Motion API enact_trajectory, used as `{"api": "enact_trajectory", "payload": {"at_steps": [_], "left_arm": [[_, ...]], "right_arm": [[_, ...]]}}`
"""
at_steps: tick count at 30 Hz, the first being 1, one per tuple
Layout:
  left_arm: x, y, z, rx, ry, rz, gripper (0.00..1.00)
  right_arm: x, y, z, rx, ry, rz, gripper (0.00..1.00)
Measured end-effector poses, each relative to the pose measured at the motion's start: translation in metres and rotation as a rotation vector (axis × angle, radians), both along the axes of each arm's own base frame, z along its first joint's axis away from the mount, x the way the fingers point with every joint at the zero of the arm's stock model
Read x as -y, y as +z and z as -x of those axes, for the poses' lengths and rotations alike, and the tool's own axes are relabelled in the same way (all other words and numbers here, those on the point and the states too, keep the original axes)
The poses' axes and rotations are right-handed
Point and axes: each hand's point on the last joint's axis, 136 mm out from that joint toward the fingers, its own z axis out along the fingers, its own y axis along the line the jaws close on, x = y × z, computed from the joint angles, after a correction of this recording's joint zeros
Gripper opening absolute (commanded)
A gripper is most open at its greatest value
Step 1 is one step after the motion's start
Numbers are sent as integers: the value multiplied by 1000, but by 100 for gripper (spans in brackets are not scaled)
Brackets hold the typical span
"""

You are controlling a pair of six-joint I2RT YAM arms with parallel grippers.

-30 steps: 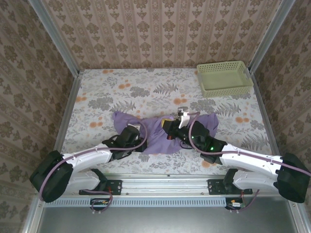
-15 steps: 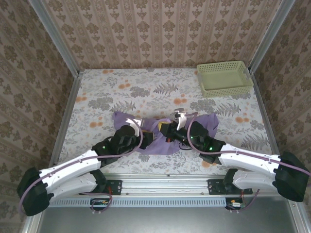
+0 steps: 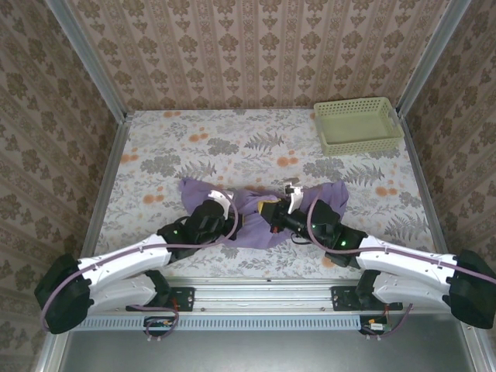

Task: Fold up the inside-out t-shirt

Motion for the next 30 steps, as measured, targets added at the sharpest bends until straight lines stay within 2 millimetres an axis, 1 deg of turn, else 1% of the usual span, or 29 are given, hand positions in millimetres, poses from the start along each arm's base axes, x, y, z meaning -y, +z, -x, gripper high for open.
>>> {"api": "enact_trajectory", "payload": {"at_steps": [2, 5, 8, 10, 11, 12, 14, 15, 17, 19, 21, 23, 26, 28, 30], "left_arm": [[-1, 1, 4, 17, -15, 1, 0], [-7, 10, 14, 61, -38, 29, 0], [-14, 31, 22, 122, -60, 98, 0], [-16, 51, 28, 169, -85, 161, 0], [-16, 59, 31, 185, -98, 185, 0], [-15, 65, 34, 195, -115, 203, 0], [-12, 70, 39, 205, -150, 224, 0], [-10, 69, 40, 202, -166, 223, 0], [-7, 63, 42, 186, -188, 209, 0], [-4, 53, 42, 157, -204, 187, 0], [0, 43, 43, 128, -219, 161, 0], [1, 34, 42, 104, -222, 140, 0], [1, 21, 37, 71, -211, 108, 0], [0, 14, 35, 52, -205, 92, 0], [0, 9, 33, 39, -202, 82, 0]], "right_arm": [[2, -1, -1, -3, -8, 6, 0], [10, -8, -6, -21, -60, 32, 0], [23, -18, -15, -48, -131, 66, 0], [31, -25, -21, -64, -166, 85, 0], [34, -29, -23, -73, -177, 94, 2], [36, -33, -25, -82, -183, 105, 6], [38, -41, -26, -100, -186, 130, 18], [38, -47, -25, -112, -186, 151, 27], [42, -59, -26, -138, -198, 202, 40], [50, -71, -25, -170, -216, 265, 50], [56, -74, -24, -177, -227, 318, 56], [62, -71, -22, -170, -232, 358, 60], [68, -57, -14, -127, -205, 386, 61], [62, -49, -6, -96, -154, 383, 61], [48, -50, 4, -80, -76, 389, 59]]}}
